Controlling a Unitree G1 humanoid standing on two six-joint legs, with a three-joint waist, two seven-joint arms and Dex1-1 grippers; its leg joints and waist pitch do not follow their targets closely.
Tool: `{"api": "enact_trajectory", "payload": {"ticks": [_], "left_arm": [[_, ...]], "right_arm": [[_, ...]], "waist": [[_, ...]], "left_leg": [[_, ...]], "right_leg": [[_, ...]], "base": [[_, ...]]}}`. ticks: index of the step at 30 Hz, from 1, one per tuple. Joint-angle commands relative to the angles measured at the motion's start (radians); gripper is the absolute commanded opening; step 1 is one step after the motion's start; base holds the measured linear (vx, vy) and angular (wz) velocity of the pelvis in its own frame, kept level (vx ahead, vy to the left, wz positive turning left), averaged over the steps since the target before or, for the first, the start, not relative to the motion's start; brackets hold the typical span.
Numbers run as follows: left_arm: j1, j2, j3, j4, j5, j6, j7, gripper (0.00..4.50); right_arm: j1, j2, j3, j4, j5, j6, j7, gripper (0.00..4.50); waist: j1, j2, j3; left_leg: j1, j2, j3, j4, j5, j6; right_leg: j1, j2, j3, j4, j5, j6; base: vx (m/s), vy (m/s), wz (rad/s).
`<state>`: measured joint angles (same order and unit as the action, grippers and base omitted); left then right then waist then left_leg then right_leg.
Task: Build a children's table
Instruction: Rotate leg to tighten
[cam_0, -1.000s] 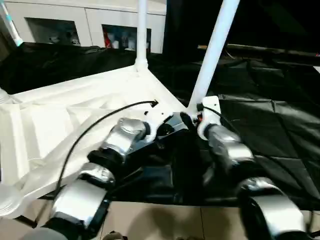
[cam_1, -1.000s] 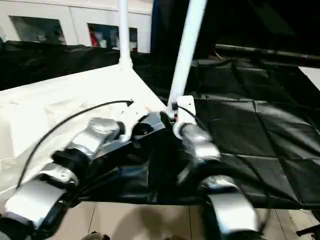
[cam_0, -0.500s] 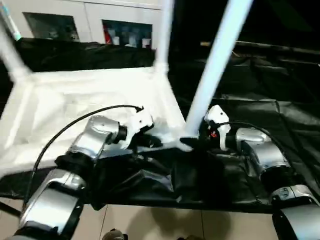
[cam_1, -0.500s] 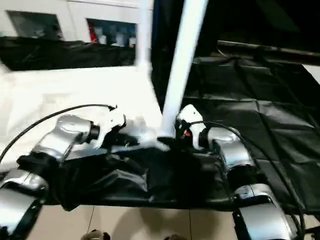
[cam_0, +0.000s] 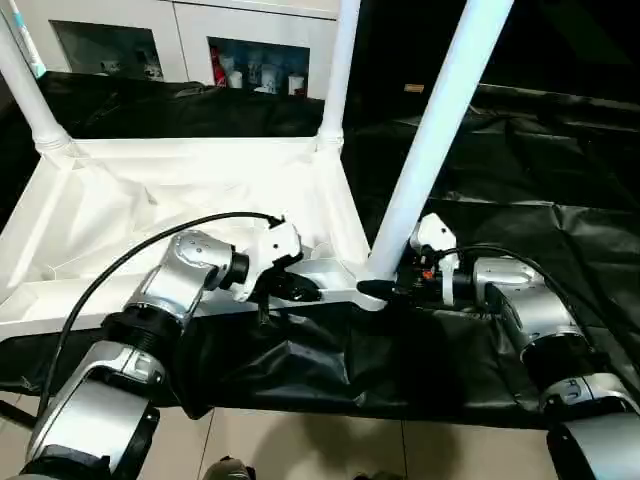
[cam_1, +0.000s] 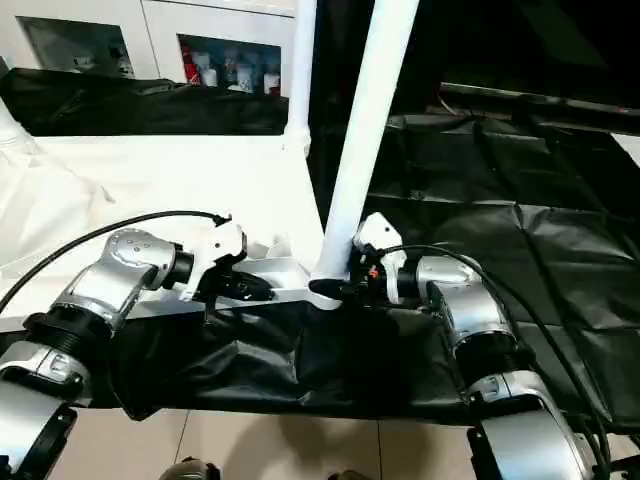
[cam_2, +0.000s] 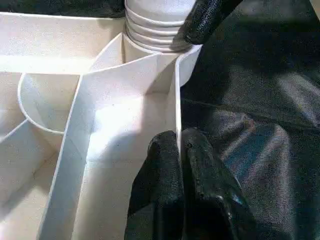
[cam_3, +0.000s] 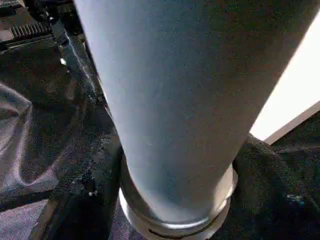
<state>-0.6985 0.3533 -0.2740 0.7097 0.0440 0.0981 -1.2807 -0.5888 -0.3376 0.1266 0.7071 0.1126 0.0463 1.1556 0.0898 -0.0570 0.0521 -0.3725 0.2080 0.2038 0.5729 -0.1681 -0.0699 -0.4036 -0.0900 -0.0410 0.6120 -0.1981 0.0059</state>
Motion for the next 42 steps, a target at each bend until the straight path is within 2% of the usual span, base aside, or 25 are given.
{"api": "enact_trajectory", "payload": {"ticks": [1,5,6,8,10,11,12,14,15,16,17,18,21,23,24,25,27,29,32,33,35,37,39,40,42], "left_arm": [[0.024,-0.012,-0.019,0.008,0.003,0.005,0.009,0.0],[0.005,-0.046,0.002,0.049,0.019,0.005,0.121,0.0],[-0.011,-0.075,0.015,0.075,0.027,0.02,0.193,0.0],[-0.036,-0.115,0.029,0.109,0.032,0.048,0.28,0.0],[-0.044,-0.13,0.033,0.121,0.034,0.056,0.307,0.0],[-0.059,-0.157,0.036,0.142,0.04,0.064,0.357,0.0],[-0.088,-0.216,0.046,0.18,0.045,0.08,0.458,0.0],[-0.109,-0.262,0.052,0.205,0.049,0.096,0.528,0.0],[-0.11,-0.264,0.052,0.206,0.05,0.096,0.53,0.0],[-0.13,-0.31,0.051,0.227,0.061,0.11,0.6,0.0],[-0.13,-0.31,0.051,0.227,0.061,0.11,0.6,0.0],[-0.141,-0.334,0.048,0.241,0.07,0.114,0.636,0.0],[-0.15,-0.345,0.046,0.253,0.075,0.11,0.653,0.0],[-0.16,-0.349,0.044,0.265,0.08,0.092,0.656,0.0],[-0.161,-0.346,0.044,0.266,0.082,0.088,0.649,0.0],[-0.159,-0.34,0.04,0.266,0.086,0.077,0.639,0.0],[-0.148,-0.317,0.031,0.26,0.086,0.054,0.588,0.0],[-0.141,-0.302,0.025,0.255,0.084,0.036,0.558,0.0],[-0.12,-0.258,0.008,0.228,0.077,-0.007,0.463,0.0],[-0.12,-0.257,0.008,0.228,0.077,-0.007,0.462,0.0],[-0.108,-0.22,-0.001,0.211,0.073,-0.019,0.391,0.0],[-0.093,-0.182,-0.001,0.189,0.06,-0.024,0.311,0.0],[-0.077,-0.15,-0.004,0.163,0.045,-0.043,0.233,0.0],[-0.064,-0.124,-0.008,0.142,0.035,-0.052,0.178,0.0],[-0.055,-0.104,-0.011,0.129,0.03,-0.051,0.144,0.0]], "right_arm": [[0.016,-0.001,0.019,-0.026,0.008,0.021,0.019,2.72],[0.037,0.016,0.003,-0.024,0.0,0.05,-0.05,2.72],[0.037,0.045,-0.015,0.007,-0.021,0.063,-0.166,2.72],[0.031,0.089,-0.045,0.055,-0.041,0.093,-0.331,2.72],[0.028,0.105,-0.058,0.069,-0.042,0.109,-0.385,2.72],[0.024,0.136,-0.08,0.091,-0.039,0.13,-0.472,2.72],[0.005,0.202,-0.133,0.143,-0.018,0.172,-0.646,2.72],[-0.017,0.254,-0.172,0.185,0.007,0.192,-0.761,2.71],[-0.018,0.256,-0.174,0.187,0.008,0.193,-0.766,2.71],[-0.051,0.306,-0.188,0.233,0.009,0.177,-0.865,2.7],[-0.051,0.306,-0.188,0.233,0.009,0.177,-0.865,2.7],[-0.072,0.336,-0.194,0.258,-0.001,0.163,-0.92,2.7],[-0.085,0.349,-0.186,0.27,-0.017,0.151,-0.941,2.7],[-0.101,0.358,-0.185,0.282,-0.028,0.127,-0.944,2.7],[-0.104,0.358,-0.191,0.283,-0.027,0.125,-0.945,3.26],[-0.106,0.355,-0.19,0.283,-0.03,0.119,-0.938,3.4],[-0.109,0.33,-0.177,0.276,-0.041,0.089,-0.906,3.47],[-0.108,0.309,-0.162,0.269,-0.05,0.065,-0.866,3.6],[-0.093,0.252,-0.132,0.227,-0.051,0.037,-0.718,3.6],[-0.093,0.252,-0.131,0.227,-0.051,0.037,-0.716,3.6],[-0.071,0.199,-0.102,0.171,-0.043,0.021,-0.575,3.6],[-0.046,0.138,-0.061,0.112,-0.041,-0.004,-0.415,3.6],[-0.029,0.092,-0.041,0.073,-0.032,-0.02,-0.287,3.6],[-0.024,0.061,-0.03,0.057,-0.019,-0.027,-0.207,3.6],[-0.023,0.039,-0.022,0.048,-0.012,-0.027,-0.156,3.6]], "waist": [[0.003,-0.005,-0.067],[0.002,-0.005,-0.065],[0.0,-0.001,-0.062],[-0.006,0.004,-0.057],[-0.009,0.002,-0.055],[-0.01,0.007,-0.055],[-0.013,0.008,-0.056],[-0.018,0.008,-0.054],[-0.018,0.008,-0.056],[-0.02,0.017,-0.057],[-0.022,0.015,-0.056],[-0.021,0.016,-0.056],[-0.02,0.015,-0.057],[-0.018,0.011,-0.057],[-0.019,0.008,-0.057],[-0.018,0.01,-0.058],[-0.018,0.01,-0.057],[-0.02,0.001,-0.058],[-0.019,-0.001,-0.059],[-0.018,-0.005,-0.059],[-0.015,-0.004,-0.063],[-0.011,-0.009,-0.065],[-0.009,-0.011,-0.066],[-0.009,-0.009,-0.068],[-0.006,-0.006,-0.07]], "left_leg": [[0.017,0.027,-0.005,-0.051,-0.127,0.078],[0.017,0.026,-0.005,-0.052,-0.143,0.075],[0.019,0.027,-0.006,-0.055,-0.171,0.061],[0.027,0.024,-0.011,-0.062,-0.248,0.012],[0.03,0.023,-0.015,-0.066,-0.301,-0.011],[0.03,0.023,-0.016,-0.067,-0.308,-0.017],[0.031,0.025,-0.017,-0.069,-0.316,-0.03],[0.033,0.022,-0.02,-0.071,-0.345,-0.044],[0.034,0.023,-0.023,-0.073,-0.355,-0.046],[0.033,0.023,-0.023,-0.074,-0.363,-0.048],[0.033,0.022,-0.023,-0.074,-0.369,-0.05],[0.038,0.02,-0.021,-0.072,-0.393,-0.048],[0.034,0.018,-0.023,-0.073,-0.4,-0.038],[0.03,0.019,-0.024,-0.074,-0.391,-0.031],[0.029,0.019,-0.024,-0.075,-0.389,-0.029],[0.029,0.019,-0.024,-0.075,-0.387,-0.029],[0.027,0.02,-0.024,-0.076,-0.386,-0.027],[0.022,0.02,-0.024,-0.076,-0.371,-0.02],[0.017,0.021,-0.024,-0.074,-0.351,-0.001],[0.015,0.021,-0.022,-0.073,-0.342,0.005],[0.011,0.025,-0.019,-0.068,-0.275,0.029],[0.009,0.022,-0.017,-0.063,-0.231,0.048],[0.007,0.024,-0.014,-0.059,-0.2,0.07],[0.004,0.023,-0.014,-0.056,-0.153,0.092],[0.009,0.025,-0.012,-0.053,-0.124,0.106]], "right_leg": [[0.048,-0.045,0.03,-0.049,-0.015,-0.273],[0.047,-0.045,0.031,-0.054,-0.032,-0.271],[0.043,-0.047,0.032,-0.06,-0.079,-0.264],[0.038,-0.05,0.033,-0.075,-0.208,-0.237],[0.035,-0.053,0.033,-0.085,-0.315,-0.205],[0.033,-0.053,0.033,-0.088,-0.337,-0.194],[0.03,-0.053,0.035,-0.091,-0.356,-0.18],[0.025,-0.051,0.032,-0.095,-0.391,-0.167],[0.026,-0.052,0.03,-0.098,-0.403,-0.157],[0.024,-0.051,0.031,-0.101,-0.378,-0.157],[0.023,-0.049,0.031,-0.099,-0.375,-0.156],[0.019,-0.047,0.03,-0.104,-0.384,-0.151],[0.021,-0.048,0.029,-0.106,-0.392,-0.14],[0.022,-0.048,0.029,-0.106,-0.377,-0.134],[0.022,-0.048,0.029,-0.106,-0.376,-0.133],[0.023,-0.049,0.029,-0.104,-0.373,-0.134],[0.022,-0.049,0.029,-0.105,-0.373,-0.133],[0.025,-0.051,0.029,-0.103,-0.368,-0.135],[0.031,-0.054,0.029,-0.102,-0.36,-0.136],[0.031,-0.054,0.029,-0.102,-0.353,-0.138],[0.037,-0.054,0.03,-0.088,-0.244,-0.17],[0.044,-0.052,0.027,-0.079,-0.178,-0.194],[0.045,-0.054,0.028,-0.073,-0.124,-0.213],[0.048,-0.051,0.027,-0.063,-0.05,-0.24],[0.048,-0.05,0.026,-0.054,0.004,-0.266]], "base": [[0.0,0.0,0.0],[0.0,0.0,0.0],[0.0,0.0,0.0],[0.0,0.0,0.0],[0.0,0.0,0.0],[0.0,0.0,0.0],[0.0,0.0,0.0],[0.0,0.0,0.0],[0.0,0.0,0.0],[0.0,0.0,0.0],[0.0,0.0,0.0],[0.0,0.0,0.0],[0.0,0.0,0.0],[0.0,0.0,0.0],[0.0,0.0,0.0],[0.0,0.0,0.0],[0.0,0.0,0.0],[0.0,0.0,0.0],[0.0,0.0,0.0],[0.0,0.0,0.0],[0.0,0.0,0.0],[0.0,0.0,0.0],[0.0,0.0,0.0],[0.0,0.0,0.0],[0.0,0.0,0.0]]}}
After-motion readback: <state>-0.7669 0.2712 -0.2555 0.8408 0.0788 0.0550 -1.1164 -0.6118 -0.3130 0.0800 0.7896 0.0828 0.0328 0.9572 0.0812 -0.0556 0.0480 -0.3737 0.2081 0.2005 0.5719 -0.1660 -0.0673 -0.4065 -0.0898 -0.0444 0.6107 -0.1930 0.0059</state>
